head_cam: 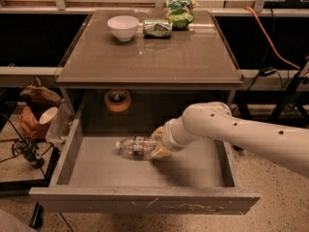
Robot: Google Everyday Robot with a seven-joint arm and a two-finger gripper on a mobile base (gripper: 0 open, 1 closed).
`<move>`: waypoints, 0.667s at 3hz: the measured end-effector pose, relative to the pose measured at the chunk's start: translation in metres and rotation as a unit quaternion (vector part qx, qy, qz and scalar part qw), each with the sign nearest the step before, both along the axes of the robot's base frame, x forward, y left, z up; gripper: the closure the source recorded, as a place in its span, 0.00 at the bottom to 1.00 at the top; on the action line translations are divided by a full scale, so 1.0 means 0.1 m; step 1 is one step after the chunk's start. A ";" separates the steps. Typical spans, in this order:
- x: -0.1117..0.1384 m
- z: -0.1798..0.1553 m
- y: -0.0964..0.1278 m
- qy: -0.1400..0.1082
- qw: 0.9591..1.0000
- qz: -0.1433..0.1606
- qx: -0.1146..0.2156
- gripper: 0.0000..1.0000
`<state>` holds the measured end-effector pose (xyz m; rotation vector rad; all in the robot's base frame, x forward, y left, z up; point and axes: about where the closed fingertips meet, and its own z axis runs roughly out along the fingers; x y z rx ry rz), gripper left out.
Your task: Place water bottle into top drawer
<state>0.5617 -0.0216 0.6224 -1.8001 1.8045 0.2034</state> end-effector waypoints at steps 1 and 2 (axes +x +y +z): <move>0.00 0.00 0.00 0.000 1.000 0.000 0.000 0.35; 0.00 0.00 0.00 0.000 1.000 0.000 0.000 0.12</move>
Offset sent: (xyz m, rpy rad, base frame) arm 0.0000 0.0000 0.0000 0.0000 0.0000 0.0000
